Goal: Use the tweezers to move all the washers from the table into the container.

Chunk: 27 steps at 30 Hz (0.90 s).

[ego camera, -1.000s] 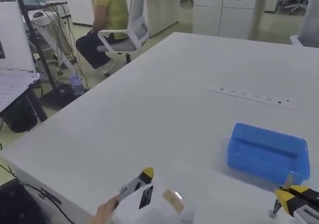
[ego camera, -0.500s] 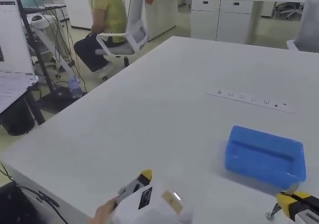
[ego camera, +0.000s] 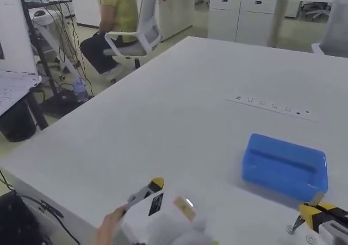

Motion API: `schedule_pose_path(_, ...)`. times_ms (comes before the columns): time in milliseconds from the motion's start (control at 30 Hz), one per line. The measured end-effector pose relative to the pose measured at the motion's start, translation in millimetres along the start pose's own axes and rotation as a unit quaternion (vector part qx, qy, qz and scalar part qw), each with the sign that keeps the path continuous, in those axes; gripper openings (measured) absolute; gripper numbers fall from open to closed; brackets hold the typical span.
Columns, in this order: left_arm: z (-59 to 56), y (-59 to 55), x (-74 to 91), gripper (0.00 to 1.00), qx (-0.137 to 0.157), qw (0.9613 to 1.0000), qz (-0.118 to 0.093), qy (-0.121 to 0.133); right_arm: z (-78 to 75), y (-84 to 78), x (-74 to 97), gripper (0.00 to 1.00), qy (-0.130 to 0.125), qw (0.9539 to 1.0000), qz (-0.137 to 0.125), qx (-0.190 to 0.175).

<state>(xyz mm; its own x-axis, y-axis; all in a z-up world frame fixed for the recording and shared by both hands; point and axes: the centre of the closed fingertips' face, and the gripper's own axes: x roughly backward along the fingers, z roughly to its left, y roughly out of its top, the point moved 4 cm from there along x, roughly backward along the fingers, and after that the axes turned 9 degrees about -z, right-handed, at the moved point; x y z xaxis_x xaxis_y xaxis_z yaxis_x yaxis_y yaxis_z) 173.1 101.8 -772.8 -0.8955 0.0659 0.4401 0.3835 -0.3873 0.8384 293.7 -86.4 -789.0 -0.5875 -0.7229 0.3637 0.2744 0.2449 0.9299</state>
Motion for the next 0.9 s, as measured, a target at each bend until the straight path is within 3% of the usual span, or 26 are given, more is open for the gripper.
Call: schedule_pose_path(900,-8.7,-2.4,-2.2,0.86,-0.003,0.9996,0.008,-0.025,0.2,-4.0,-2.8,0.02,-0.016,0.9996,-0.015,0.019)
